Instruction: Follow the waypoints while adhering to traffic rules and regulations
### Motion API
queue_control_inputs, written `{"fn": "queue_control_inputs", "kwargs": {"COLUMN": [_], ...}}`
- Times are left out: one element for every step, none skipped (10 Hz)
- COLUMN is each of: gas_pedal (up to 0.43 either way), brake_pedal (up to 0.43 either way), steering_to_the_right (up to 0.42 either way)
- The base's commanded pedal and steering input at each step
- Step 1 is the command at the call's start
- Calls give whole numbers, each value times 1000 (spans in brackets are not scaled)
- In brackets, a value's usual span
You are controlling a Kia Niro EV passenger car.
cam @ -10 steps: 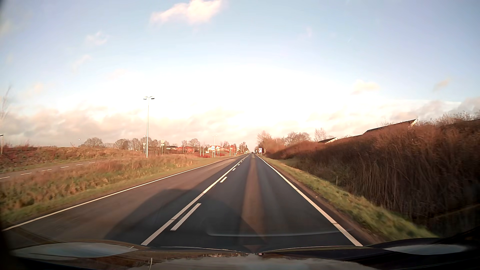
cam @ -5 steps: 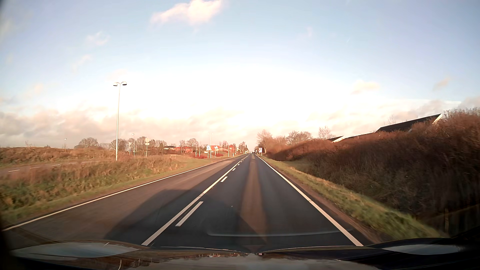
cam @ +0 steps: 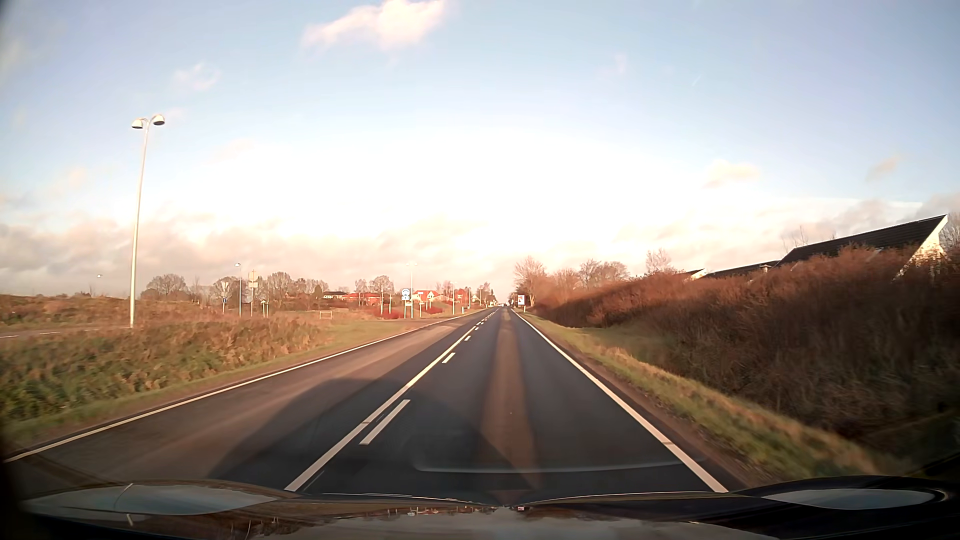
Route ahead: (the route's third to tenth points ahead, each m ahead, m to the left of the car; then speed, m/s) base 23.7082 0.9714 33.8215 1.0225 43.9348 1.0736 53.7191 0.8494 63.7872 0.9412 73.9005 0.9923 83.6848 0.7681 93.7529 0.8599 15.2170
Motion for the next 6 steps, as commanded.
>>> {"fn": "queue_control_inputs", "kwargs": {"gas_pedal": [169,169,169,169,169,169], "brake_pedal": [0,0,0,0,0,0], "steering_to_the_right": [2,3,4,4,4,4]}}
